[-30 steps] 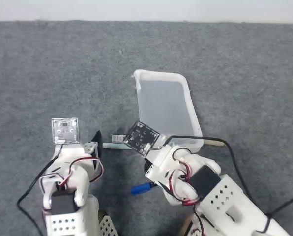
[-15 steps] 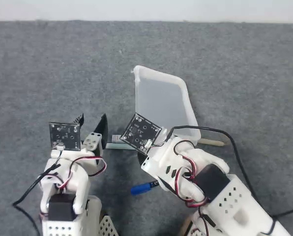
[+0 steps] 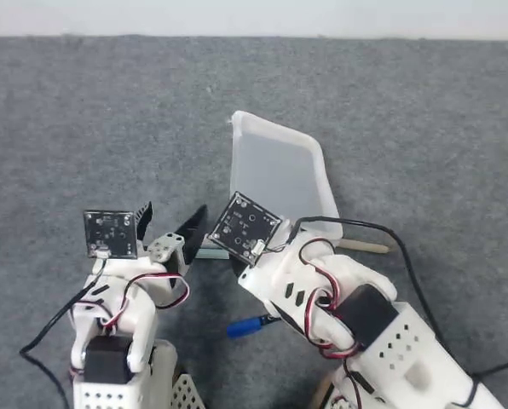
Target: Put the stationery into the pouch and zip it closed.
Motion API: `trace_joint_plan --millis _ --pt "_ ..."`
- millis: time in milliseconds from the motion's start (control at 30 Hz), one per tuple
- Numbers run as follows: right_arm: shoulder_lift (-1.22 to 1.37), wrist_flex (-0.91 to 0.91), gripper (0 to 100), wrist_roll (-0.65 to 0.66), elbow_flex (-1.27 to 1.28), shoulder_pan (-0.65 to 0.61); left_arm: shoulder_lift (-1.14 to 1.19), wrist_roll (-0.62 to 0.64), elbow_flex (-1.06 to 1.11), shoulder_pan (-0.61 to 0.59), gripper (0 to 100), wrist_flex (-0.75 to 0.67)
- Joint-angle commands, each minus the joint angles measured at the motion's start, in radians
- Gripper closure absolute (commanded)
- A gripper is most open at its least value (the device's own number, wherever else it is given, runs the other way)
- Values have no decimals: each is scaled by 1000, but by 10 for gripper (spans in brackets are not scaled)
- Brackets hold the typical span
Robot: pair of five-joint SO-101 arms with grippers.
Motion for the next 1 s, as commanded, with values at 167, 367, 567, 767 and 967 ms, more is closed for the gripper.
trace_joint_plan --millis 167,367,567,767,967 --pt "-50 -44 993 5 -5 12 -18 11 -93 94 696 87" --pt "-51 -39 993 3 -5 5 -18 -37 -48 135 697 44" --pt "-51 -41 993 3 -5 7 -18 -37 -41 141 697 46" --pt "-51 -42 993 3 -3 10 -18 -38 -88 144 697 114" --pt "-47 -44 993 3 -3 10 -18 -38 -93 144 697 117"
